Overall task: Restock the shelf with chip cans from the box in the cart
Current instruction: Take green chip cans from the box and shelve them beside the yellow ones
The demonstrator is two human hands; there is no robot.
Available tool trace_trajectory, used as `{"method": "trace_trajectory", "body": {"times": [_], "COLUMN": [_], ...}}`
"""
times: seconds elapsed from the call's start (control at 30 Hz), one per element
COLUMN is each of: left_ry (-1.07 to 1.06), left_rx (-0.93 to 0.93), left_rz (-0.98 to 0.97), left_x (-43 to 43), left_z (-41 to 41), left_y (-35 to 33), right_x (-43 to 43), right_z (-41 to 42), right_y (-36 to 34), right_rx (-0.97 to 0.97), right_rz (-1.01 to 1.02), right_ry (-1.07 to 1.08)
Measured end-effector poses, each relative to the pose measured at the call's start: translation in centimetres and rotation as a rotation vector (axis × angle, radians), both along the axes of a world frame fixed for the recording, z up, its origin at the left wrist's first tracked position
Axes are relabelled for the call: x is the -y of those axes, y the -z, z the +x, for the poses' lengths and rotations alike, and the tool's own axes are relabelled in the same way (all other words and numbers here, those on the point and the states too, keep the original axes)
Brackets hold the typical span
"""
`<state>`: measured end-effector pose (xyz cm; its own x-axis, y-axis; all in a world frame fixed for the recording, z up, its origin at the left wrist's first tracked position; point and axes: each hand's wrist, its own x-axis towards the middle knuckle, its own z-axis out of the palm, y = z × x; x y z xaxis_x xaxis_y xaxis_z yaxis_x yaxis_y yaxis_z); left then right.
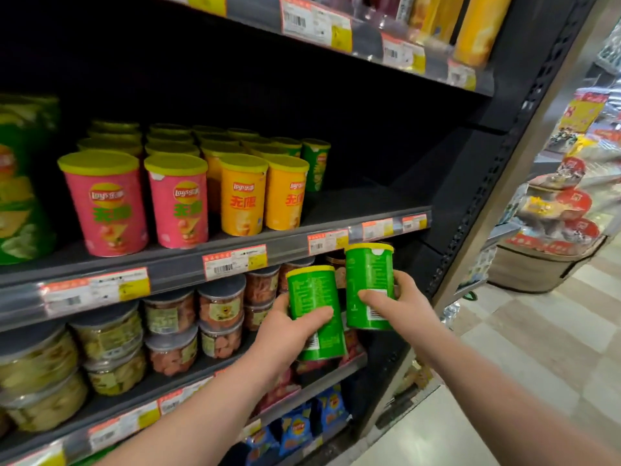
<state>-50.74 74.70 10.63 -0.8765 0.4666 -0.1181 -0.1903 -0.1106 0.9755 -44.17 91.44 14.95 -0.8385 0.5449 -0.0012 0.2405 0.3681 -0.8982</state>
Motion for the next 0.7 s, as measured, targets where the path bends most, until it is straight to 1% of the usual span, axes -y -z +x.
{"method": "trace_trajectory", "body": {"times": [0.2, 0.33, 0.5, 0.57, 0.7], "left_ry": [-0.051, -0.082, -0.128, -0.155, -0.231], "left_rx": [-0.054, -0.048, -0.04, -0.048, -0.035], "left_rz": [0.005, -0.026, -0.029, -0.063, -0.087], "left_x": [0.1, -0.8, -3.1, -3.9, -5.0], "left_z": [-1.2, -1.8, -2.6, -3.0, -3.9], "left_y": [-1.7, -2.0, -2.4, -2.8, -3.3], "right_x": [-0.6, -2.3, -5.2, -6.2, -7.7], "right_z": [-3.9, -6.4, -10.8, -12.8, -17.3], "right_y": [-2.5, -4.3, -6.6, -7.1, -7.3], "right_rx": [-0.092, -0.15, -0.219, -0.212, -0.138], "right_rz": [-0.005, -0.016, 0.037, 0.076, 0.147], "right_ry": [-0.099, -0.154, -0.167, -0.162, -0.228]}}
